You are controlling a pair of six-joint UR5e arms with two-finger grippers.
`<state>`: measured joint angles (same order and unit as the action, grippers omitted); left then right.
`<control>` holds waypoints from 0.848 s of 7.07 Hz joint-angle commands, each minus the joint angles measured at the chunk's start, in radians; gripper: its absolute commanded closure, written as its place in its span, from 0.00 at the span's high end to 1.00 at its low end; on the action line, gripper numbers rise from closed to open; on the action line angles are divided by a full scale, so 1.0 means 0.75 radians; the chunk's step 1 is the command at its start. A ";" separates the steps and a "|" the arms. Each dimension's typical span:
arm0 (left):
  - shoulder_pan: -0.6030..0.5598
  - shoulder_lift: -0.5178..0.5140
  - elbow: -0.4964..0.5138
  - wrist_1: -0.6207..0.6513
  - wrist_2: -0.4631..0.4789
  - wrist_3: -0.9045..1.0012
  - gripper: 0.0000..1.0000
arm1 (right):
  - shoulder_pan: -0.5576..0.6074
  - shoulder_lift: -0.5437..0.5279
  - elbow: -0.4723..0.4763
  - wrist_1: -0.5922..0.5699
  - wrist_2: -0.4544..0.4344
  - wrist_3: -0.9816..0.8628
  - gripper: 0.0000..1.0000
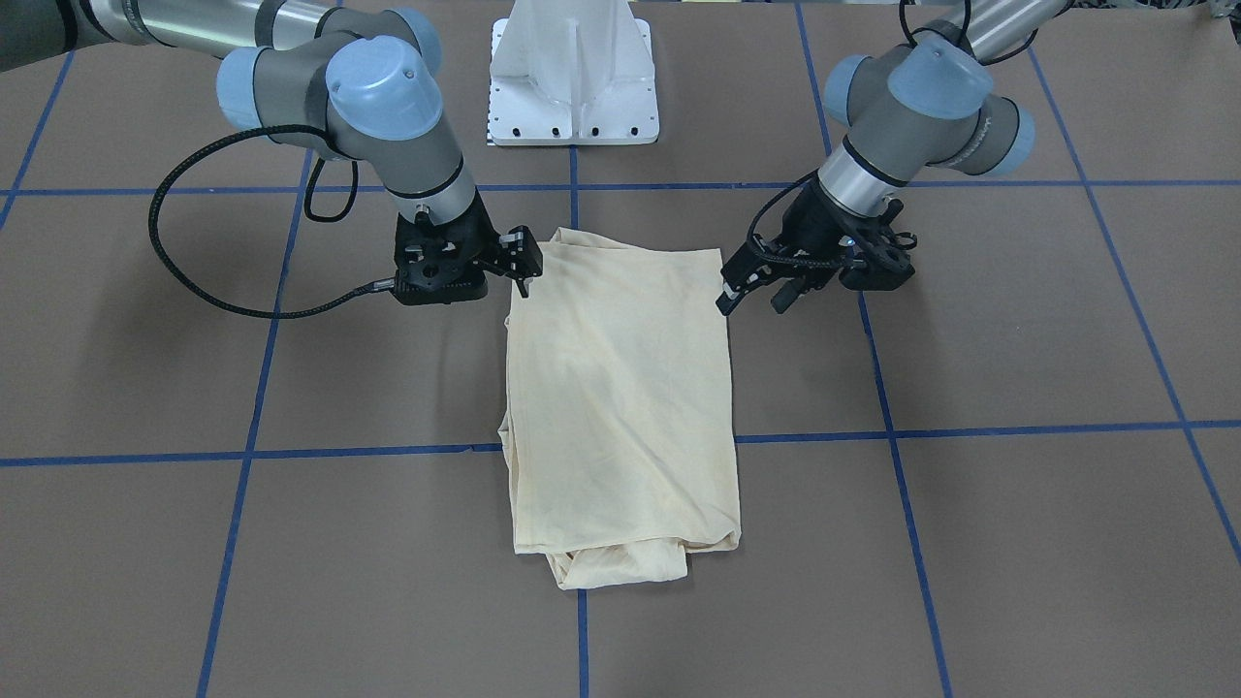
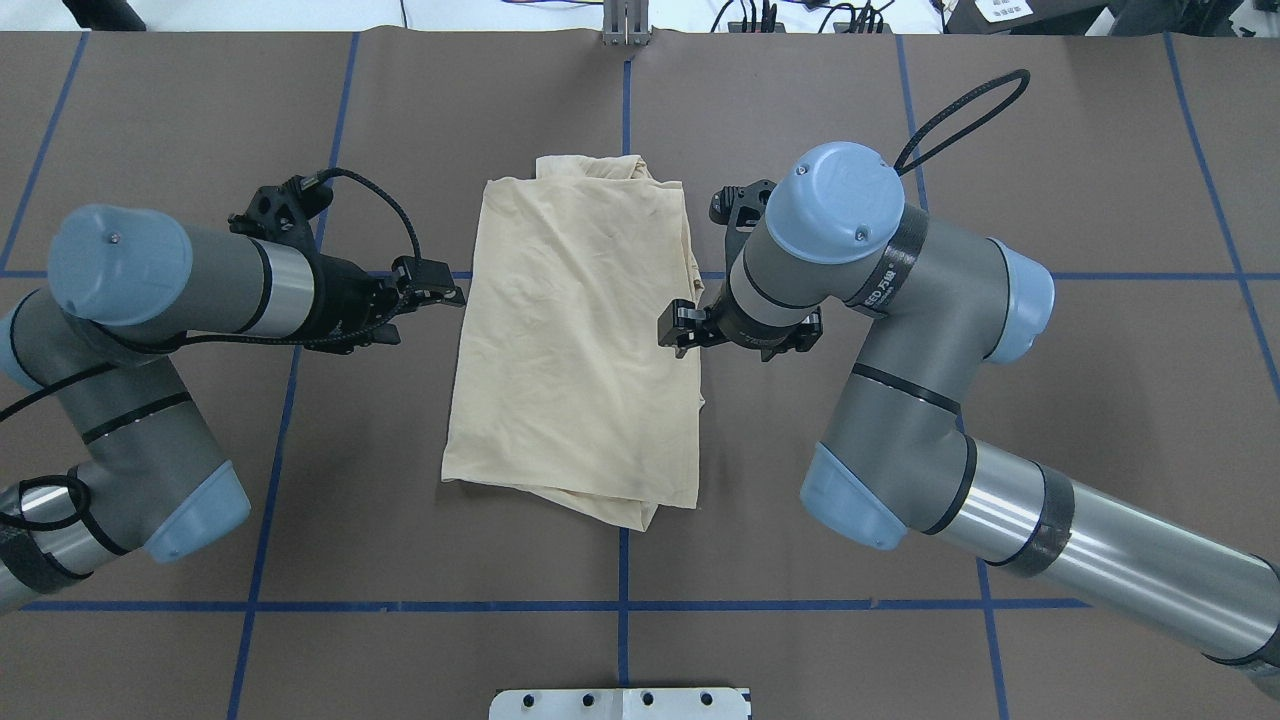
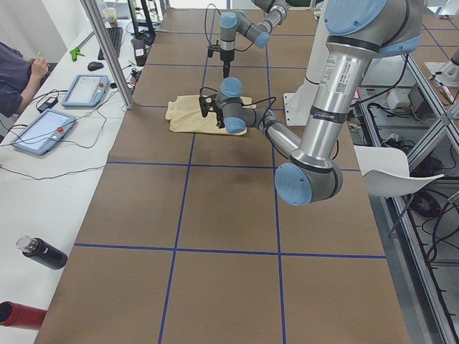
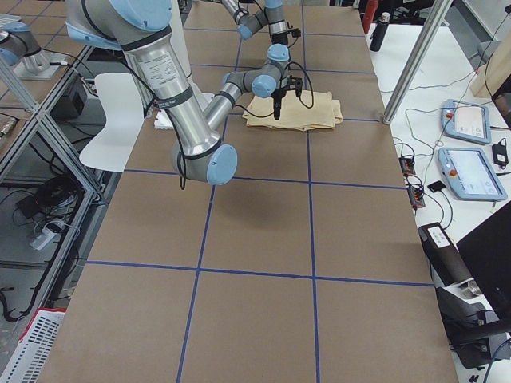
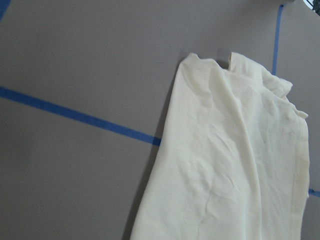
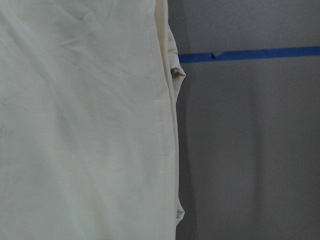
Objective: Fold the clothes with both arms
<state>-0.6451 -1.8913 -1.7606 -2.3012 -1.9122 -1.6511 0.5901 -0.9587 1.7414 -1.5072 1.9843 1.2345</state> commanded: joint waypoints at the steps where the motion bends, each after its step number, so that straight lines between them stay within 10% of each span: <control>1: 0.133 0.012 -0.005 0.002 0.084 -0.099 1.00 | -0.016 -0.004 0.022 0.003 0.009 0.068 1.00; 6: 0.240 0.063 0.016 0.015 0.116 -0.130 1.00 | -0.018 -0.002 0.016 0.003 0.005 0.070 1.00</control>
<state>-0.4707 -1.8624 -1.7490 -2.2906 -1.8262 -1.7492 0.5769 -0.9616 1.7535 -1.5048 1.9892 1.2870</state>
